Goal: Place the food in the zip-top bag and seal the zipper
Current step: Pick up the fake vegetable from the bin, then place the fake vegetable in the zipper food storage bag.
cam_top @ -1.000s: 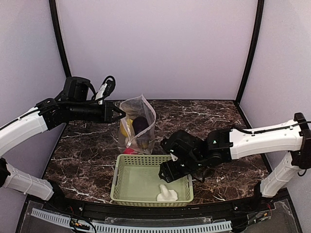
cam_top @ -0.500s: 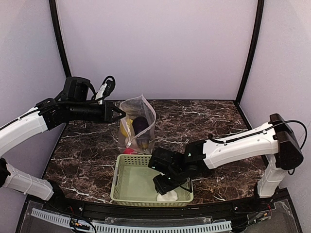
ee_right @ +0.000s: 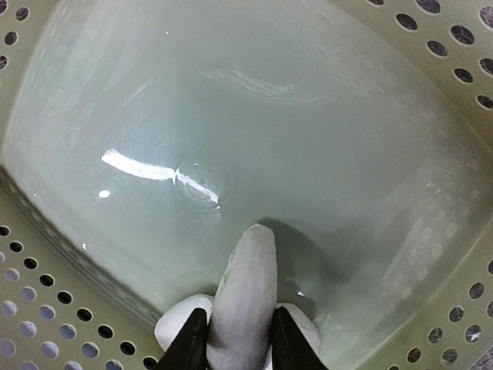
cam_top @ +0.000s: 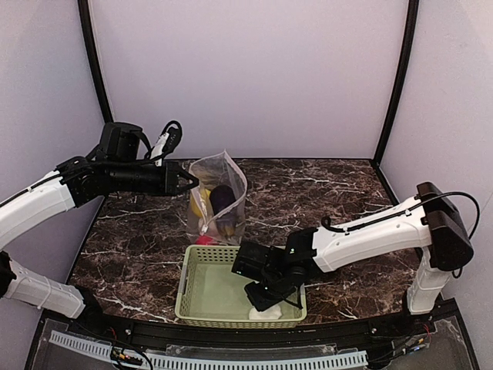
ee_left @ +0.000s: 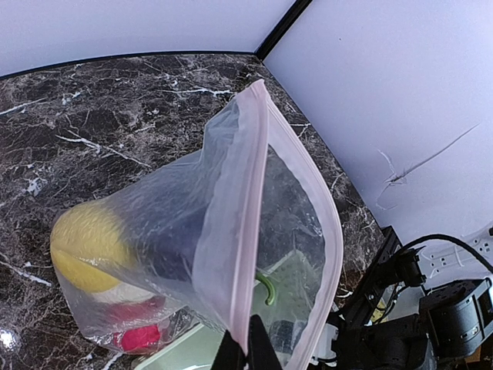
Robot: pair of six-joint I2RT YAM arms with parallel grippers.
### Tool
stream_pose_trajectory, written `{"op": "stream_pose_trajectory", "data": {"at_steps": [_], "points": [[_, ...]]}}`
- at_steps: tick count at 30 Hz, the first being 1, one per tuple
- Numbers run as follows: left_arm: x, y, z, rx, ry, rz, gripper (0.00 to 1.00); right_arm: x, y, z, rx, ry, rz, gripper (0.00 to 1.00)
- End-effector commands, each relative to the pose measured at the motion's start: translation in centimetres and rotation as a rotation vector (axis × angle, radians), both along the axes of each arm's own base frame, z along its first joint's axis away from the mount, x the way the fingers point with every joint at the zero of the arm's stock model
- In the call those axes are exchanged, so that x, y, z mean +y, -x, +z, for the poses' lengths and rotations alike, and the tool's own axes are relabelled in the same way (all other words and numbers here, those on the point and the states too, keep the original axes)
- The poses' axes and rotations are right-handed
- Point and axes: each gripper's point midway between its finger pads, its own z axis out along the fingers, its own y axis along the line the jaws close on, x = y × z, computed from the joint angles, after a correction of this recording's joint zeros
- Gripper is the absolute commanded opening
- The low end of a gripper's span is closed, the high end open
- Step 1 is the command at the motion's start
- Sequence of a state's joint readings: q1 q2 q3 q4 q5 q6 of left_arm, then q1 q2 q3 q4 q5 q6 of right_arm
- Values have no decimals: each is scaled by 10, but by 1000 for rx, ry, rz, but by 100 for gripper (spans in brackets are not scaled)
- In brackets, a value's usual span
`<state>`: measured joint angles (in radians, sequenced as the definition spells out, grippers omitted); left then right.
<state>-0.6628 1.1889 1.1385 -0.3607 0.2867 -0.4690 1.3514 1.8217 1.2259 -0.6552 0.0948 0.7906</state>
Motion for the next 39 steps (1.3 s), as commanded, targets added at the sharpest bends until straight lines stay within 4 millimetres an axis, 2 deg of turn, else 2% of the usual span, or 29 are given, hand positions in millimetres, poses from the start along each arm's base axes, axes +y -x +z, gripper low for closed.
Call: {"op": "stream_pose_trajectory", "data": {"at_steps": [1, 4, 8, 12, 17, 20, 24, 28, 34, 36, 39], "points": [[5, 2, 7, -19, 18, 14, 1, 8, 0, 5, -15, -11, -2, 23], [6, 2, 8, -23, 17, 15, 1, 6, -1, 9, -27, -9, -15, 19], [7, 2, 9, -25, 19, 16, 1, 3, -7, 23, -56, -41, -48, 16], [8, 3, 10, -28, 19, 18, 1, 1, -14, 50, -107, -101, -80, 15], [9, 3, 13, -36, 20, 21, 1, -7, -25, 93, -190, -194, -113, 14], [9, 3, 14, -38, 16, 19, 1, -10, -32, 127, -257, -261, -117, 14], [9, 3, 17, -44, 16, 15, 1, -15, -46, 190, -382, -365, -108, 15], [8, 5, 19, -48, 19, 8, 1, -16, -70, 253, -529, -449, -121, 16], [7, 6, 20, -46, 22, -3, 1, 11, -101, 329, -724, -564, -52, 16], [7, 7, 22, -48, 26, -7, 1, 25, -109, 347, -768, -592, -21, 16], [6, 8, 24, -50, 30, -15, 1, 44, -121, 360, -802, -615, 15, 17]]}}
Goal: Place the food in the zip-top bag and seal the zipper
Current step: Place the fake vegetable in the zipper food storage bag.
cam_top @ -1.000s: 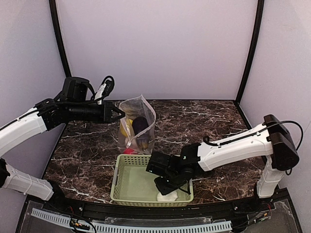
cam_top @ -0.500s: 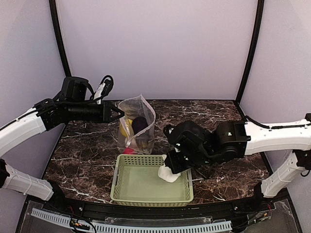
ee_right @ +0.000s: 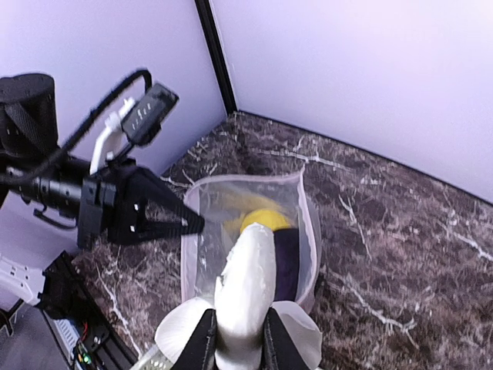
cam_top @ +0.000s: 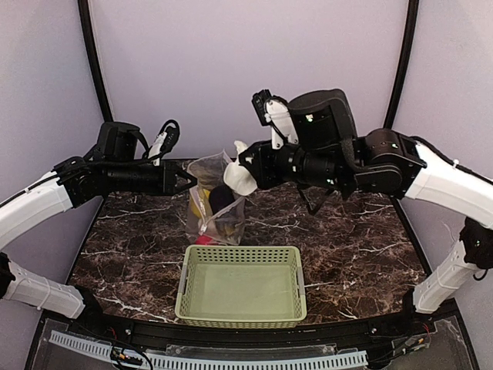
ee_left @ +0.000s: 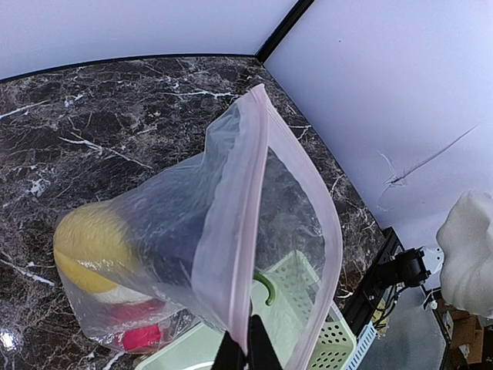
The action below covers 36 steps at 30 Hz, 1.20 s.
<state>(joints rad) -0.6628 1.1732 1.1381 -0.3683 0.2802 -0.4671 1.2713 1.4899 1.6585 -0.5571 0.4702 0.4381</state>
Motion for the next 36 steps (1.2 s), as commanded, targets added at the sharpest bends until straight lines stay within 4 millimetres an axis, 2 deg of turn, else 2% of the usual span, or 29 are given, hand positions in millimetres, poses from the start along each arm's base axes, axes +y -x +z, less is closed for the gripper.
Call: {"op": "stream_pose_trajectory", "data": {"at_steps": [1, 6, 11, 18, 23, 33, 36], "points": [[3, 7, 20, -38, 29, -25, 1, 34, -23, 20, -128, 8, 49, 17], [3, 7, 18, -33, 23, -28, 1, 62, -40, 12, -159, 50, 77, 18], [3, 7, 17, -32, 21, -26, 1, 74, -58, -14, -135, 96, 63, 18], [3, 7, 17, -32, 17, -27, 1, 81, -69, -49, -78, 145, 57, 18], [3, 6, 16, -31, 17, -26, 1, 78, -78, -72, -57, 202, 12, 19], [3, 7, 18, -32, 22, -26, 1, 83, -86, -98, -32, 277, -9, 20], [3, 7, 18, -32, 21, -24, 1, 86, -83, -100, -18, 277, 11, 27]]}}
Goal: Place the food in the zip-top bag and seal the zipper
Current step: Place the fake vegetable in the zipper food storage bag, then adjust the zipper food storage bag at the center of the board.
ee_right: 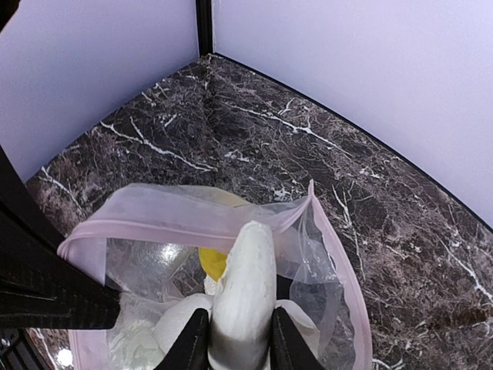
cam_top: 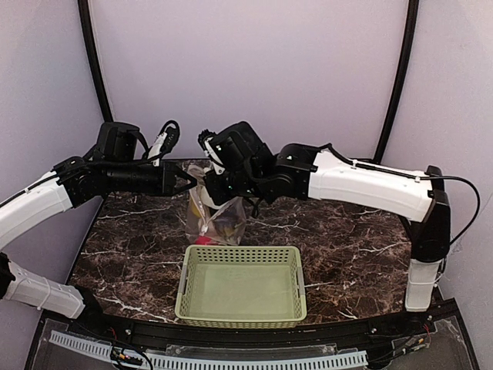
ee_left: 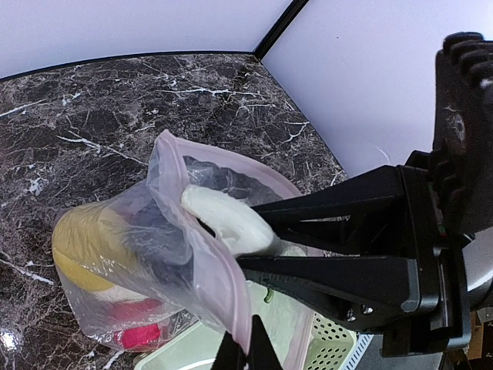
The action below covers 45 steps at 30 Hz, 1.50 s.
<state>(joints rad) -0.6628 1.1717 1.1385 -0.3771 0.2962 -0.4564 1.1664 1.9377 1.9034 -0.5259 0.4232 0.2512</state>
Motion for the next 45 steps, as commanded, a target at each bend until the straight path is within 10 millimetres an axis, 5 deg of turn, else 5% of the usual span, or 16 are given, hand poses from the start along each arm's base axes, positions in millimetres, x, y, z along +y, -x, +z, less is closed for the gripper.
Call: {"op": "stream_pose_trajectory", "data": {"at_steps": [1, 11, 19, 24, 29, 45], "points": [[4, 4, 19, -34, 25, -5, 1, 0, -3, 3, 16, -4, -7, 31], [5, 2, 20, -39, 21, 4, 1, -15, 16, 52, 25, -108, 42, 60], [5, 0, 19, -42, 16, 7, 1, -51, 30, 89, 9, -177, 30, 58], [4, 0, 21, -42, 15, 7, 1, -74, 20, 73, 52, -159, -27, 54], [5, 0, 21, -42, 12, 12, 1, -82, 11, 37, 157, -122, -38, 50], [6, 0, 21, -39, 14, 16, 1, -64, 1, -5, 226, -50, -19, 39]]}}
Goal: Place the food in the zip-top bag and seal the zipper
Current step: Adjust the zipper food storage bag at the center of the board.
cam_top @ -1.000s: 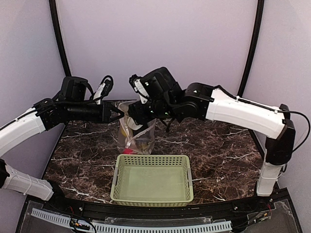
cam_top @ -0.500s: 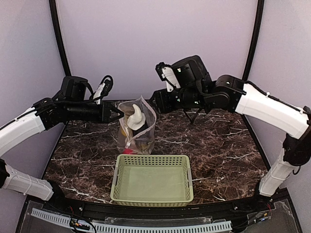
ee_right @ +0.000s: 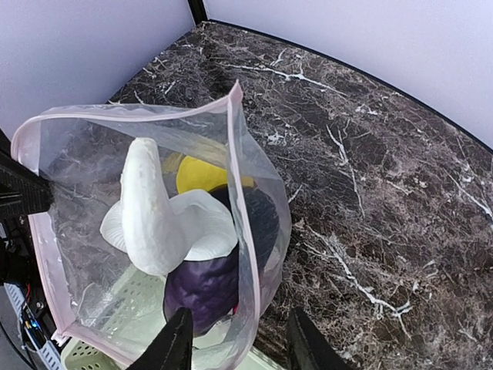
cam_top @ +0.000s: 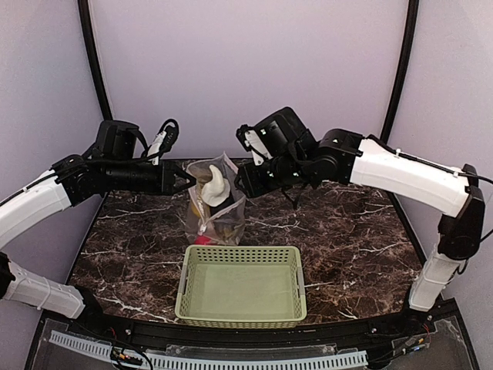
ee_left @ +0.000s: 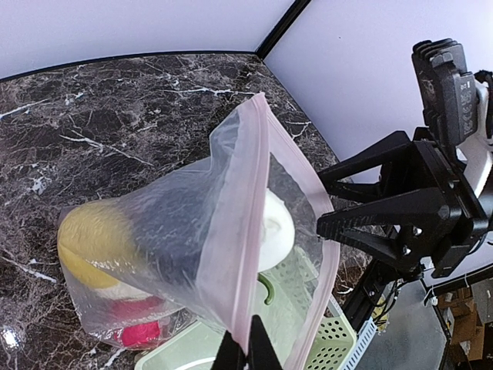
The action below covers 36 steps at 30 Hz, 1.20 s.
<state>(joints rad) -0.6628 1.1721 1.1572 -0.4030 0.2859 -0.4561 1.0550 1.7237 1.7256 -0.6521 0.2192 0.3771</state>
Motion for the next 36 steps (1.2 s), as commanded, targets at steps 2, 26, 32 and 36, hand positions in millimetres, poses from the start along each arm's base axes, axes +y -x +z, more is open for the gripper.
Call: {"op": "stream_pose_trajectory", "data": {"at_steps": [2, 26, 32, 36], "points": [[4, -1, 18, -41, 18, 7, 1, 8, -8, -10, 16, 8, 3, 32], [-9, -56, 36, -78, -273, -52, 1, -26, 8, 70, -12, -306, -107, 0], [-31, -55, 29, -80, -193, -137, 25, -27, -1, 43, 11, -314, -180, 0], [-33, -45, 36, -131, -143, -171, 61, -29, -5, 39, 11, -318, -212, 0]]}}
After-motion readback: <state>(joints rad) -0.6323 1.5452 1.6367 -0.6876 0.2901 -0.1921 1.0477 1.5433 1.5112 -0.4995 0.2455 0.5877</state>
